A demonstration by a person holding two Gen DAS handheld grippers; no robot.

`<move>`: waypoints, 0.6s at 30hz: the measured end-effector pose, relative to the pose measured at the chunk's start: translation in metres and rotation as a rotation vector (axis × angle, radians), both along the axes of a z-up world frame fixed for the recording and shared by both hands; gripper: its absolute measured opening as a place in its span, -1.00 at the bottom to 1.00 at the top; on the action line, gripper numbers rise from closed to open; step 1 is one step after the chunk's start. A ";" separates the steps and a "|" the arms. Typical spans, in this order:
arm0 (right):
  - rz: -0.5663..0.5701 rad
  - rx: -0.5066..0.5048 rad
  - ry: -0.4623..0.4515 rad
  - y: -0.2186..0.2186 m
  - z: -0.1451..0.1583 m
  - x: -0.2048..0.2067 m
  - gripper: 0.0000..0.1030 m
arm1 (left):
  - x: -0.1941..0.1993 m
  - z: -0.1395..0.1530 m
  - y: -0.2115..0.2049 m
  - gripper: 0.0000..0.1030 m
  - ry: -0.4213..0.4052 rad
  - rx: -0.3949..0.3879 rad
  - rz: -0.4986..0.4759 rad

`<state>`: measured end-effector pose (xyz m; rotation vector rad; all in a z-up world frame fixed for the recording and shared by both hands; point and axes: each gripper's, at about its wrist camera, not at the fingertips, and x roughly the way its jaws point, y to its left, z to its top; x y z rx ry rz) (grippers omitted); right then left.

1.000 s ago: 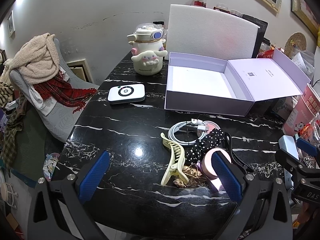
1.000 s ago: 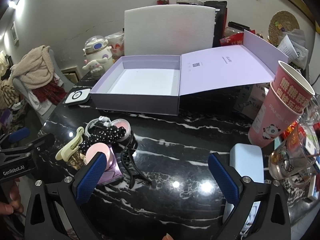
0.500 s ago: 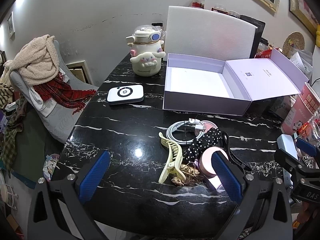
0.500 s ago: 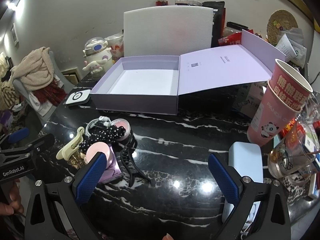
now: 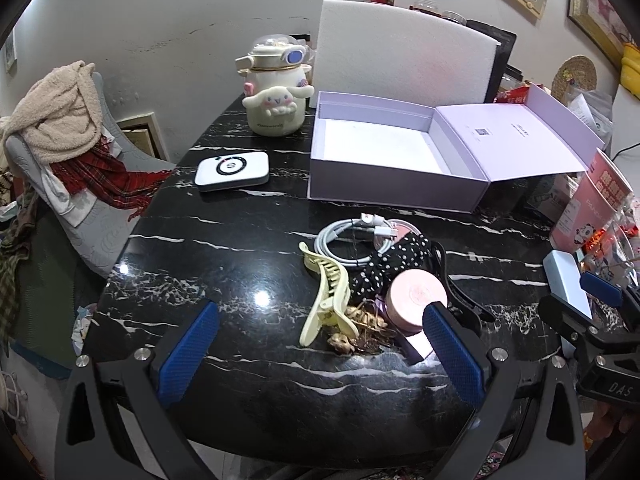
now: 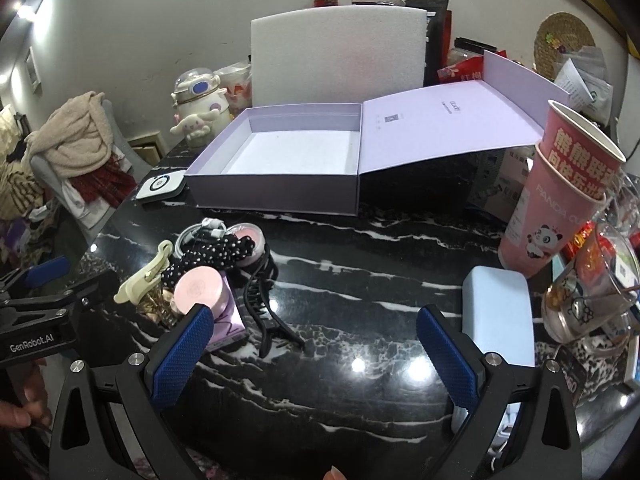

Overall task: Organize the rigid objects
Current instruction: 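Move both tools toward the hair clips on the table, then close the left tool on the cream claw clip while the right tool grasps the black claw clip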

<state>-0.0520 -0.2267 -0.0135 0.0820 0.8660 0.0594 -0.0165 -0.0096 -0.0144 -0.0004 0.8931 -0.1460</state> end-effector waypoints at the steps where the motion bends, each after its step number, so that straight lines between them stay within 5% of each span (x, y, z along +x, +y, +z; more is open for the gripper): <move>1: 0.003 -0.001 -0.001 0.001 -0.002 -0.001 1.00 | 0.000 -0.002 0.000 1.00 0.002 -0.004 -0.007; 18: 0.050 0.032 0.011 0.008 -0.039 0.012 1.00 | 0.021 -0.037 0.013 1.00 0.063 -0.032 -0.033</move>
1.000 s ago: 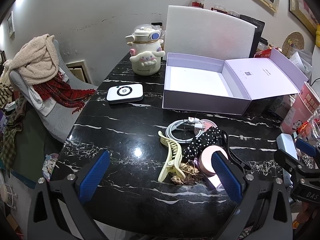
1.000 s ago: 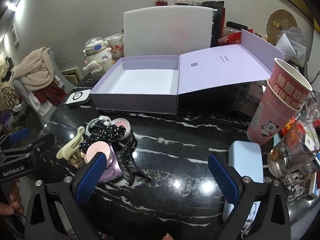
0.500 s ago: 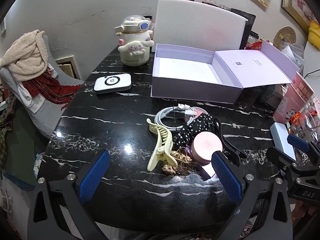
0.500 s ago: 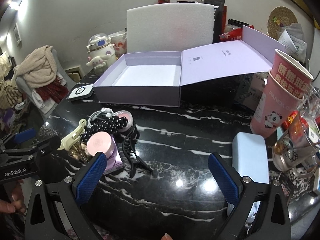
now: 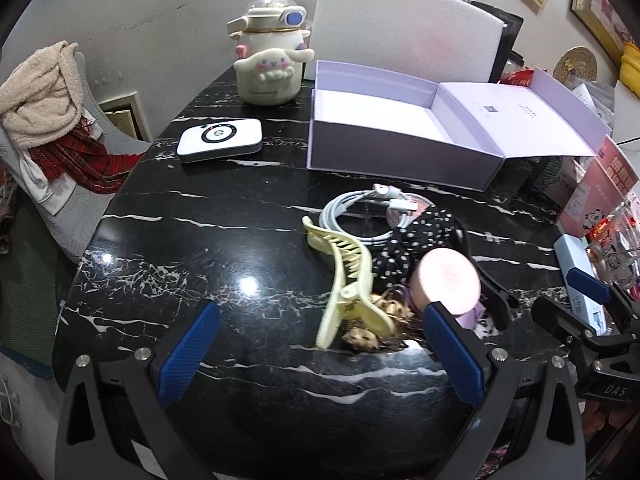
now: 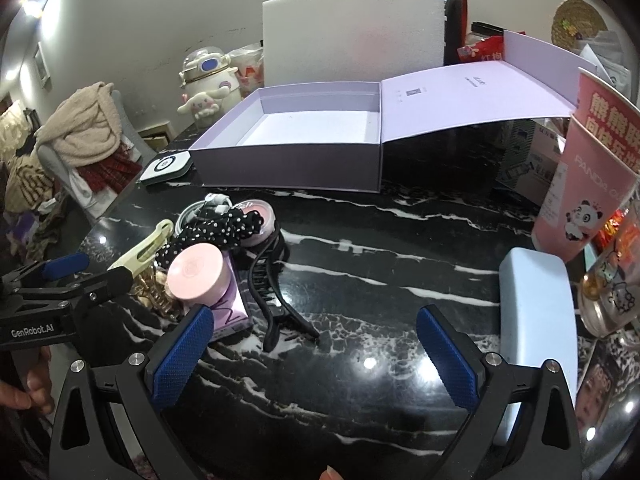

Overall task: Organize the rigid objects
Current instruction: 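Close the left tool on the cream claw clip while the right tool grasps the black claw clip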

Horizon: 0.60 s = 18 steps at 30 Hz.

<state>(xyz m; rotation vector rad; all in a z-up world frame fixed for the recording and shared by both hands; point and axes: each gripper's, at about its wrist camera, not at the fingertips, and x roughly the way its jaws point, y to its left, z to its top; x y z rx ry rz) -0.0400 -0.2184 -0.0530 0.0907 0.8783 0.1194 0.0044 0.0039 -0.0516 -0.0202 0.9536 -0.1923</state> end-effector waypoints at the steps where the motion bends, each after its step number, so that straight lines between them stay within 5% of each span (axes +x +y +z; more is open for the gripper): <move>1: 0.006 0.001 0.000 0.001 -0.002 0.002 0.99 | 0.001 -0.001 0.001 1.00 0.001 0.000 0.000; 6: 0.039 -0.004 0.005 0.006 -0.010 0.011 0.90 | 0.008 -0.004 0.002 0.97 0.004 -0.017 -0.015; 18: 0.100 0.050 0.073 0.010 -0.028 0.040 0.48 | 0.027 -0.012 0.003 0.09 0.068 -0.130 -0.092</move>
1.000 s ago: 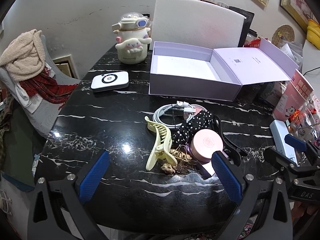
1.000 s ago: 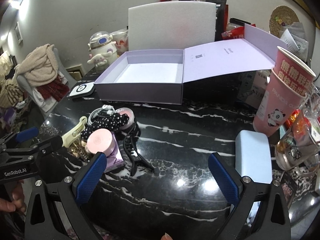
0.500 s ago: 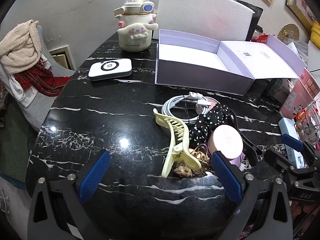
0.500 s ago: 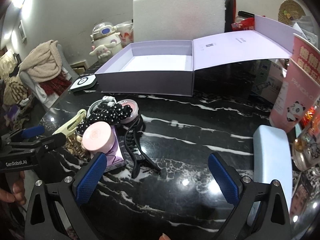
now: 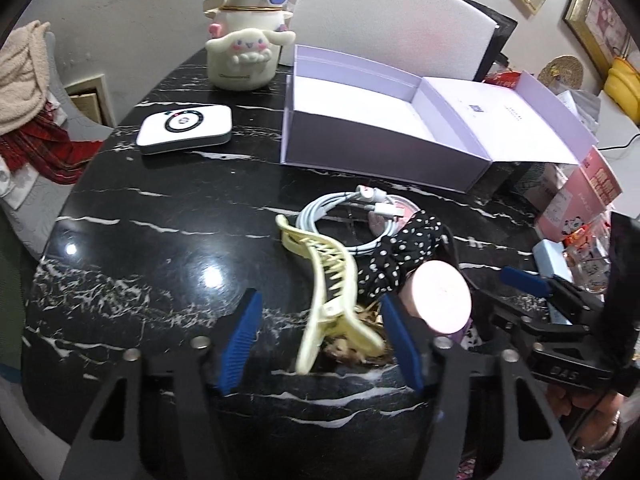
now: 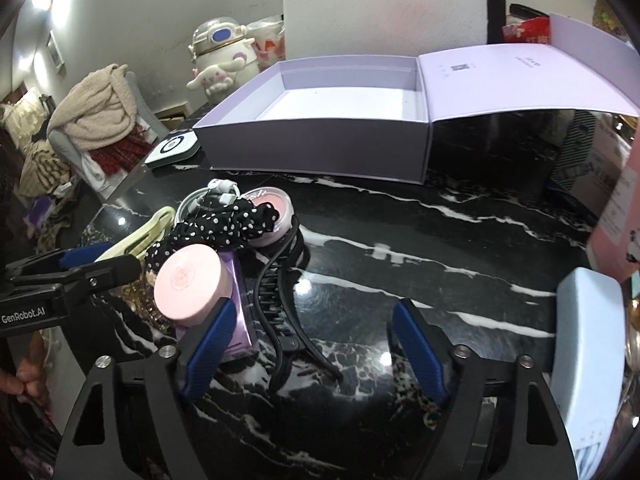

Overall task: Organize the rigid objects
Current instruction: 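Close the left tool on the cream claw clip while the right tool grasps the black claw clip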

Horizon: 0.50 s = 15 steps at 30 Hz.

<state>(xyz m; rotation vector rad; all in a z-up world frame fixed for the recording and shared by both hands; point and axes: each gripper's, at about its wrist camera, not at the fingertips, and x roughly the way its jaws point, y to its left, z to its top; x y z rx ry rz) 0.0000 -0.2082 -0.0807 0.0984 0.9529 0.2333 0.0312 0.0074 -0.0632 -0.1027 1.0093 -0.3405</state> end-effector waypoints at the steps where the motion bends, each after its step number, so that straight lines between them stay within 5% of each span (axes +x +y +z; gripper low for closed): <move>1: 0.007 0.004 0.006 0.001 -0.001 0.001 0.41 | 0.002 0.000 0.000 0.01 0.005 -0.010 -0.007; 7: 0.039 0.009 0.021 0.004 -0.005 0.006 0.08 | 0.010 -0.003 0.011 -0.05 0.045 -0.069 -0.011; 11: 0.050 0.018 0.019 0.005 -0.005 0.005 0.07 | 0.015 -0.003 0.028 -0.05 0.079 -0.160 0.018; 15: 0.049 0.023 0.013 0.004 -0.003 0.008 0.08 | 0.017 -0.001 0.035 -0.05 0.061 -0.126 0.048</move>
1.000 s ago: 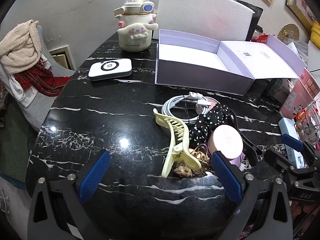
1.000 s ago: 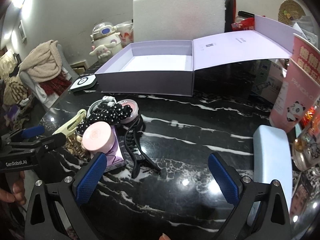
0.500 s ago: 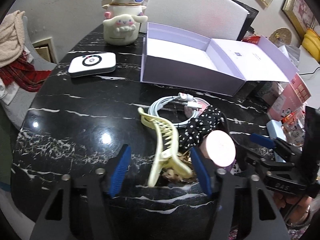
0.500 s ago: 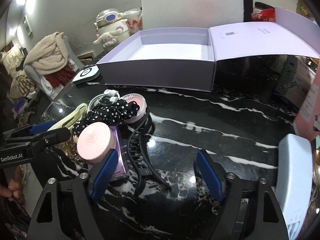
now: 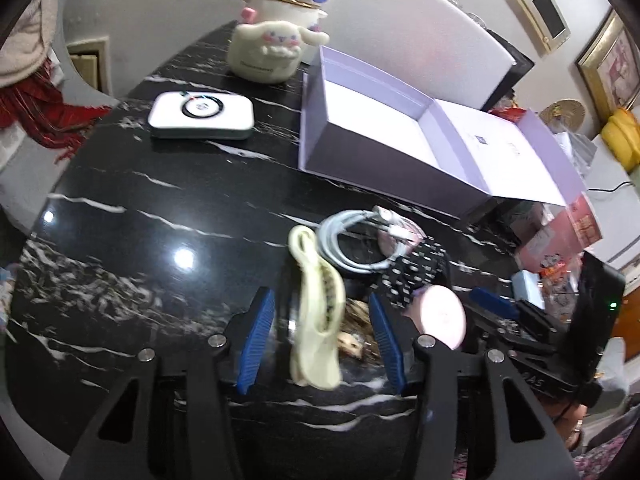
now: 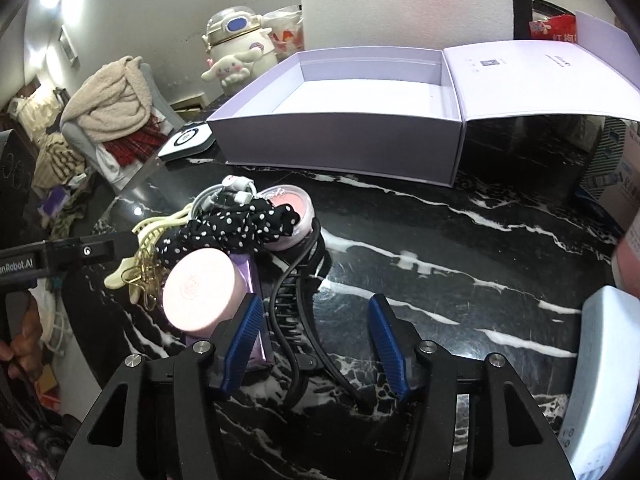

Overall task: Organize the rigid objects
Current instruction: 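Close the left tool on the cream claw clip while the right tool grasps the black claw clip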

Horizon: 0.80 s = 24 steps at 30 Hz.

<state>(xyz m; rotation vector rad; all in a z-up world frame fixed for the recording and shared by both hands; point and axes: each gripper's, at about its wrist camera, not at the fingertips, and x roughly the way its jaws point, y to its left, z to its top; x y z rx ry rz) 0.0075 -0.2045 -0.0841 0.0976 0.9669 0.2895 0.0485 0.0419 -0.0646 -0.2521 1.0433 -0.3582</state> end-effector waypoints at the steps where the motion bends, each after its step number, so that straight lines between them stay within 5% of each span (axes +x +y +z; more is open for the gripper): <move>1: -0.001 -0.006 -0.002 0.000 0.000 0.000 0.08 | 0.001 0.000 -0.001 -0.05 -0.005 0.021 0.003; 11: 0.007 -0.035 0.002 0.003 -0.004 0.003 0.00 | 0.015 -0.004 -0.020 -0.06 -0.024 0.141 -0.032; 16: 0.022 -0.058 0.001 0.006 -0.006 0.004 -0.32 | 0.018 0.000 -0.021 -0.39 -0.027 0.156 -0.056; 24: 0.039 -0.058 -0.003 0.011 -0.006 0.005 -0.33 | 0.018 -0.001 -0.014 -0.39 -0.010 0.217 -0.066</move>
